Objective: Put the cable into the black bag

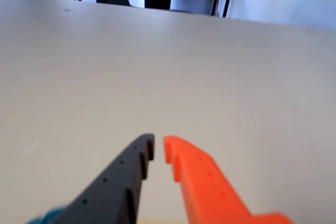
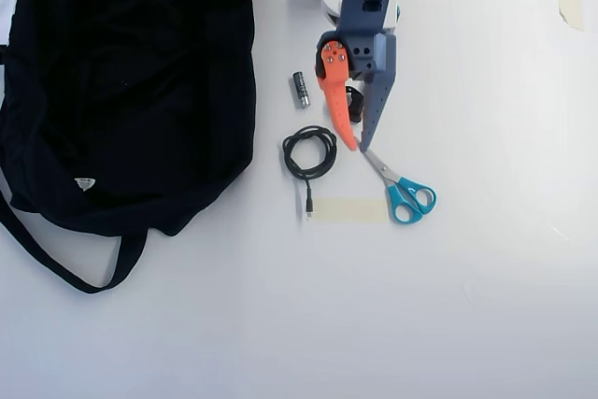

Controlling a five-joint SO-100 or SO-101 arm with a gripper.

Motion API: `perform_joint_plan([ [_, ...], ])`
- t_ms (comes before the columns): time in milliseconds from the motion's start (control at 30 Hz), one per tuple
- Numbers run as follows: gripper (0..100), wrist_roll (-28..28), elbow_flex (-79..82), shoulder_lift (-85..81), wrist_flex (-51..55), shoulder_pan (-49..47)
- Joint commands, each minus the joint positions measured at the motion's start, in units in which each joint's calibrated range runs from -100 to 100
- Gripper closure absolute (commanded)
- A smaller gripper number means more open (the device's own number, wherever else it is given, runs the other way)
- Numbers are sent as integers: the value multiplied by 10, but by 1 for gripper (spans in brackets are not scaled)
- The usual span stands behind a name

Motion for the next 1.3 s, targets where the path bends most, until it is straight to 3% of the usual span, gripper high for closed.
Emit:
perform_joint_plan([
  [0, 97, 7, -161, 99, -7, -6],
  [300, 97, 8, -385, 282, -1, -6],
  [500, 97, 9, -469, 319, 62, -4],
  [967, 98, 58, -398, 307, 75, -20],
  [1167, 98, 54, -386, 266, 129, -15],
  [1267, 97, 54, -386, 243, 204, -15],
])
